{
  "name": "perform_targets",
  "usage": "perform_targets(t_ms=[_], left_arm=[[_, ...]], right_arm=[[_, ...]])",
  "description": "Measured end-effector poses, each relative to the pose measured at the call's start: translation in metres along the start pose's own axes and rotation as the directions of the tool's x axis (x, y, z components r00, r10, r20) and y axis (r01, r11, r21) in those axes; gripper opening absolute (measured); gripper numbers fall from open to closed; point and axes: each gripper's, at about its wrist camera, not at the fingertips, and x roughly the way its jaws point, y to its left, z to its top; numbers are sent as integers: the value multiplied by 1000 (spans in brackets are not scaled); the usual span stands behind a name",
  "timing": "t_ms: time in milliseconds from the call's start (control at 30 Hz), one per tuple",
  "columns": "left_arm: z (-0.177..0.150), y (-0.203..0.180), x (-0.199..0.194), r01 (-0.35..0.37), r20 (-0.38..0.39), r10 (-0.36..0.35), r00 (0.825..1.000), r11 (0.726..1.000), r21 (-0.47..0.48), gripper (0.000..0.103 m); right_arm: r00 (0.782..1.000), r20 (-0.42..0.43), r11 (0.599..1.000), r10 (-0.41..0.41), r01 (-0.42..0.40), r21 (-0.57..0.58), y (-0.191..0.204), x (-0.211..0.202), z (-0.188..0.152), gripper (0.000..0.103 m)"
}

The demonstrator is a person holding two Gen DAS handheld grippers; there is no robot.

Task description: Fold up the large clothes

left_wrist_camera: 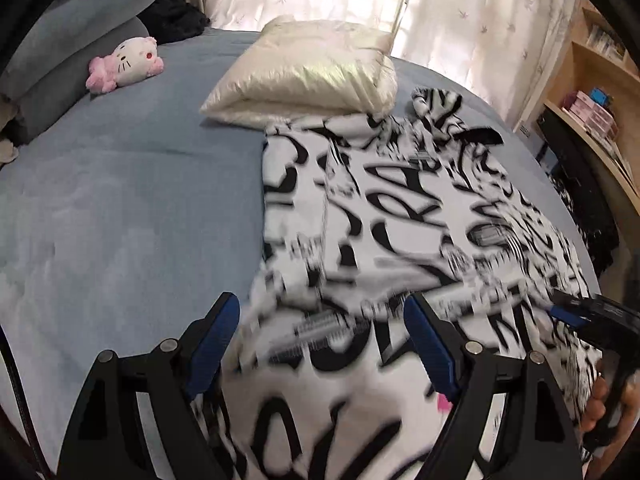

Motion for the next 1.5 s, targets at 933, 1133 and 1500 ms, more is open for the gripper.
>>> perform_targets(t_ms=[933, 1133, 1500], left_arm=[[97, 33, 133, -404, 181, 427, 886, 903, -148, 2], [94, 64, 154, -362, 29, 377, 926, 906, -219, 6], [76, -17, 107, -184, 10, 185, 983, 980, -82, 55]], right_arm=[[980, 200, 976, 10, 34, -216, 33, 66, 89, 23], [996, 40, 990, -84, 87, -109, 5, 93, 85, 41], [988, 149, 959, -37, 77, -272, 61, 49, 56, 43]])
